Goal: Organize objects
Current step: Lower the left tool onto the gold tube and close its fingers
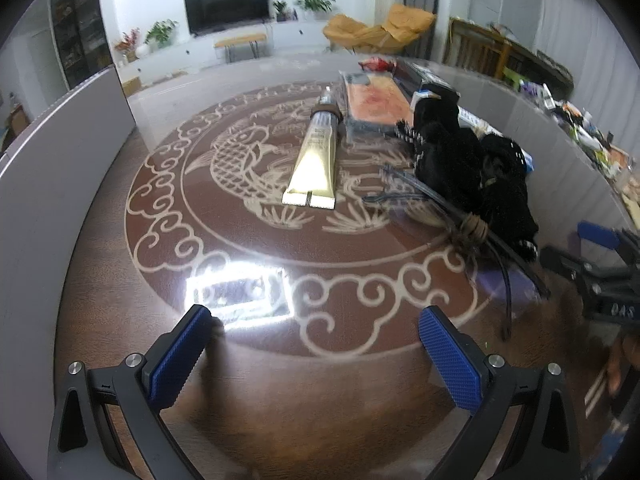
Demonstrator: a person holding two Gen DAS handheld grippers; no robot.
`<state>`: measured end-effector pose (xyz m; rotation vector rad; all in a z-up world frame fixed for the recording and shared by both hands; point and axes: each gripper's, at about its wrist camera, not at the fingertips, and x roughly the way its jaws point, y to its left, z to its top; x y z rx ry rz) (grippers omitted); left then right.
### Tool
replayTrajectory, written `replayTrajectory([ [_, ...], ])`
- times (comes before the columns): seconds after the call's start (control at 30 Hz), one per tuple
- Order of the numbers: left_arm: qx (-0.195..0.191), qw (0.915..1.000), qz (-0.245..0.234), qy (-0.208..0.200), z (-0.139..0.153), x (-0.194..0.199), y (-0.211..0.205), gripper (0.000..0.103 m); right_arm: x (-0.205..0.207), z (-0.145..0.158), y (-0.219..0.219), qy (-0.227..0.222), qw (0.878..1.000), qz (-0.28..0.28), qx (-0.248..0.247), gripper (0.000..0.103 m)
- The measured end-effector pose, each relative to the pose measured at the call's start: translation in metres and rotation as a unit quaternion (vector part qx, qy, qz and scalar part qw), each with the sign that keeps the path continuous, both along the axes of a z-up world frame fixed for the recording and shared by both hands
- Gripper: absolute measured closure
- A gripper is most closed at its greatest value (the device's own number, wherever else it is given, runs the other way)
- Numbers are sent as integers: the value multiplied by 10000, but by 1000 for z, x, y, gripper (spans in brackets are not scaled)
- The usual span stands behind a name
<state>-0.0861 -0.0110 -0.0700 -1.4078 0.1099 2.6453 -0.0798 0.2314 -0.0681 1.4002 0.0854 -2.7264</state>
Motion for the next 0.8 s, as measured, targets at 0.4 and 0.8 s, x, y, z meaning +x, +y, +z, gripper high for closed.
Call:
replayTrajectory([
  [0.4,975,9951,17,-151,34,-110,-24,7,1,0,1,0,10000,0,-1,0],
  [0.8,-78,9980,-602,-170,17,-144,22,78,1,0,1,0,10000,0,-1,0],
])
